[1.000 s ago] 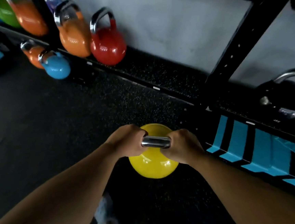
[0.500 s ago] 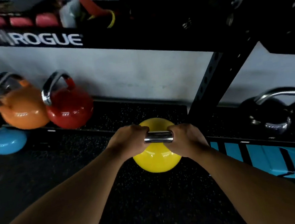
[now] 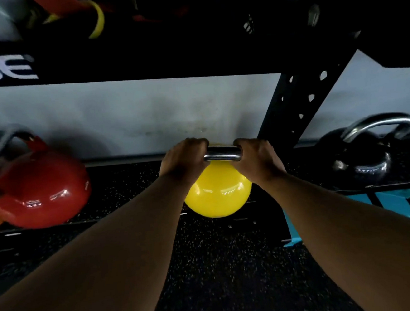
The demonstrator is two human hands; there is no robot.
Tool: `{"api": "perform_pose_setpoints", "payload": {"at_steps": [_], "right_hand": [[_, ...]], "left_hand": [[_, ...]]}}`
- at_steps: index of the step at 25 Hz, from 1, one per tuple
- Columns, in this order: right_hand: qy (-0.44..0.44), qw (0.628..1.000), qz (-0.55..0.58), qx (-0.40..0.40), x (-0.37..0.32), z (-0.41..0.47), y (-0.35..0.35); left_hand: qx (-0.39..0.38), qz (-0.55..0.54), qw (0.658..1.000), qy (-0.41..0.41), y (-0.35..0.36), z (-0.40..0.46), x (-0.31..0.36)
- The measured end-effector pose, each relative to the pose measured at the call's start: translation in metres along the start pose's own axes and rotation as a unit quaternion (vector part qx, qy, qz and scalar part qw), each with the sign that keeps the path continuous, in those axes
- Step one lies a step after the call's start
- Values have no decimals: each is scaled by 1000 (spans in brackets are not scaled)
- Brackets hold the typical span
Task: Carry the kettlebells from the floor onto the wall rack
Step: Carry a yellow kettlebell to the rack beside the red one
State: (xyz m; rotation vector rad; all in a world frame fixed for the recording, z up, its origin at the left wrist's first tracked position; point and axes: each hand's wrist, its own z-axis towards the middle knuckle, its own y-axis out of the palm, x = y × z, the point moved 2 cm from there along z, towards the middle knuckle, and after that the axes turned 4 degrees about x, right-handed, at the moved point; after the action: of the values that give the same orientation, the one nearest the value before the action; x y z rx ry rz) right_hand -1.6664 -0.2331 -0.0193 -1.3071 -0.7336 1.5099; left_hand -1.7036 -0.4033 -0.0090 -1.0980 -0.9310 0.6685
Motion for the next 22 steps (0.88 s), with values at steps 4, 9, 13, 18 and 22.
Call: {"api": "perform_pose_setpoints", "payload": {"at_steps": [4,9,13,18,22], "right_hand": [[19,1000,16,-7,7,23,8],[9,999,24,-21,9,50,15],[-17,999,28,-36,18,59,11],[-39,998,31,-43,18,60,8],[-30,998,27,-57,18,59,10]], "left_hand": [[5,-32,999,-38,6,22,-3],[31,-49,994,-89,15,41,-10],[65,-34,994,-80,20,48,-5],[77,-42,993,-85,25,45,-4],[27,-75,993,-88,23,47,-11]]}}
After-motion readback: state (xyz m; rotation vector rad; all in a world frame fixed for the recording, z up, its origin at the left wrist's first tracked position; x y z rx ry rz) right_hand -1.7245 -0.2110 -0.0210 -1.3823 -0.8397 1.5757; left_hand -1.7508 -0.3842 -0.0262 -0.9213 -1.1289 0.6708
